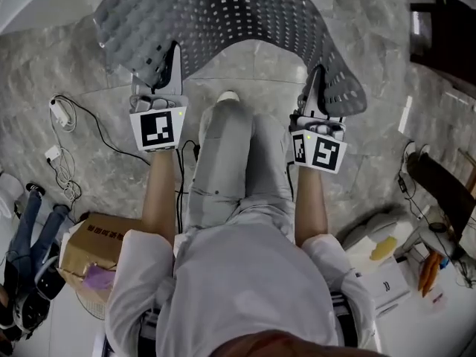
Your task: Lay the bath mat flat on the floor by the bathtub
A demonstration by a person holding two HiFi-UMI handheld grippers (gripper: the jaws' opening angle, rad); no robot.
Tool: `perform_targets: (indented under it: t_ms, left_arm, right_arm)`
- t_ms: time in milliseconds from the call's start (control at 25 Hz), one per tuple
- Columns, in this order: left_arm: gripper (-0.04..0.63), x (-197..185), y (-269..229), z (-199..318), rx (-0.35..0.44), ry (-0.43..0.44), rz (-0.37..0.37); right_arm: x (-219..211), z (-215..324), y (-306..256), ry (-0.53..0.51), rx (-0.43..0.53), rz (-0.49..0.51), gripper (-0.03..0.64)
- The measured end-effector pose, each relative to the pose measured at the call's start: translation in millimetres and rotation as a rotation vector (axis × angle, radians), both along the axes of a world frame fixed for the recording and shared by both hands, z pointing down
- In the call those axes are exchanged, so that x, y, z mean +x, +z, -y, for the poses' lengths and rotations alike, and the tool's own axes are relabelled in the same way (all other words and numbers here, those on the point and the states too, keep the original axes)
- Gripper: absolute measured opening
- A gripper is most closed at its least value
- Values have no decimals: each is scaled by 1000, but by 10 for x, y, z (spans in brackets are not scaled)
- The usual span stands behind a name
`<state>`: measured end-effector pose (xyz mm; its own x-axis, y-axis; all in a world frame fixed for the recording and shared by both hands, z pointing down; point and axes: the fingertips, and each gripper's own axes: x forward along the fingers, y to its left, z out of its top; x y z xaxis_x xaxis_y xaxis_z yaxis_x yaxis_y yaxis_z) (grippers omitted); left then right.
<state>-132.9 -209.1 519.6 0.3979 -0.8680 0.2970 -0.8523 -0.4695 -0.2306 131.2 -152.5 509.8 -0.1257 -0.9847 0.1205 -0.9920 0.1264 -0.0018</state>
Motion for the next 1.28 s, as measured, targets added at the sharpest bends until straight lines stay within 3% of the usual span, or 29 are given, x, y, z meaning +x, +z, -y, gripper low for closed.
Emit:
perform_targets:
  t_ms: [400,600,1040,1280]
  left_arm:
    - [20,54,1282,57,-46,-28,6]
    - [20,3,1874,-8,-112,-18,31]
    - [18,47,2836,10,-295,-29,110]
    - [18,23,3263,27,-390,-21,114]
  right_arm:
    - [238,33,1358,36,-49,-22,18]
    - [253,17,1953,31,-113,-32,18]
    - [362,107,3036,-41,-391,0,18]
    - [450,242,3504,-103,-525,23,18]
